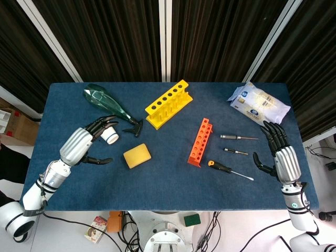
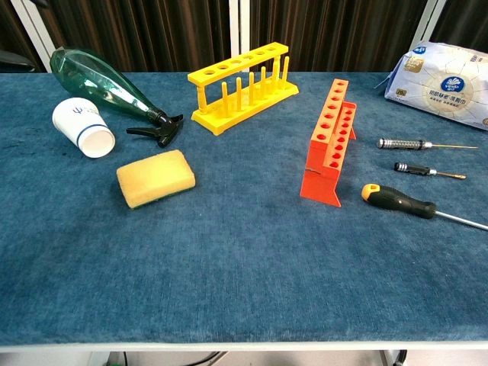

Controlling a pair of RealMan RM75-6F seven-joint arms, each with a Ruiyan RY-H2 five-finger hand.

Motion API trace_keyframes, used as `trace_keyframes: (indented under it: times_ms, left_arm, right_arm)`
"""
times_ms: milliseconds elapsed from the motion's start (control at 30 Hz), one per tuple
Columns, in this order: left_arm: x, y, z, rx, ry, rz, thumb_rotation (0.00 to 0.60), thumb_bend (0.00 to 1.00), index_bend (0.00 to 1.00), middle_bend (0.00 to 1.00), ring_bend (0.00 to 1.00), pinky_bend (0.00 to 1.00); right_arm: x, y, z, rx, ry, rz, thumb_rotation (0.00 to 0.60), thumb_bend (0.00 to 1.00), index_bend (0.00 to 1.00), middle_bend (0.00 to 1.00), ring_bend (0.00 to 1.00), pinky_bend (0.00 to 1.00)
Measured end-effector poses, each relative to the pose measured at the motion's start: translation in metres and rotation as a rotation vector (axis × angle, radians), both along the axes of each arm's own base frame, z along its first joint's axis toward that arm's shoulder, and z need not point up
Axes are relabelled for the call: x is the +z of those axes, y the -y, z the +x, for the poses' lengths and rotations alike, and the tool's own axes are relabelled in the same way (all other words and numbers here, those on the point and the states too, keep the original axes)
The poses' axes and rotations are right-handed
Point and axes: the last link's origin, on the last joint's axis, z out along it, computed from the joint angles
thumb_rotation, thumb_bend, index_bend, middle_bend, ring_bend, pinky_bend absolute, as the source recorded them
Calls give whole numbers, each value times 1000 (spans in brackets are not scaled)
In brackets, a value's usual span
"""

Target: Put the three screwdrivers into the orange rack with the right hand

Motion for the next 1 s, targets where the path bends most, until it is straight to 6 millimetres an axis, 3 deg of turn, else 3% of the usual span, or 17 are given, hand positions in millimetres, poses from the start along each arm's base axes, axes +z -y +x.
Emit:
trace_keyframes:
  times_ms: [333,467,800,1000]
  left_arm:
    - [1,5,0,-1,-18,9,600,48,136,61,88,278]
    - [5,11,-6,5,-66,35,600,43,140,61,85,276]
    - [14,40,-40,135,-348,216,600,37,141,43,31,198]
    - [14,57,-67,278,-439,245,600,36,120,43,31,187]
  right_arm:
    - [7,-4,-7,-18,-12,-2,600,454,0,0,0,0]
    - [10,-8,-11,-47,-49,12,600,428,7,52,0,0]
    - [13,-12,-13,-340,-362,94,600,433,210,62,0,0]
    - [-4,0,-13,-523,-534,193,600,464,289,25,0,0]
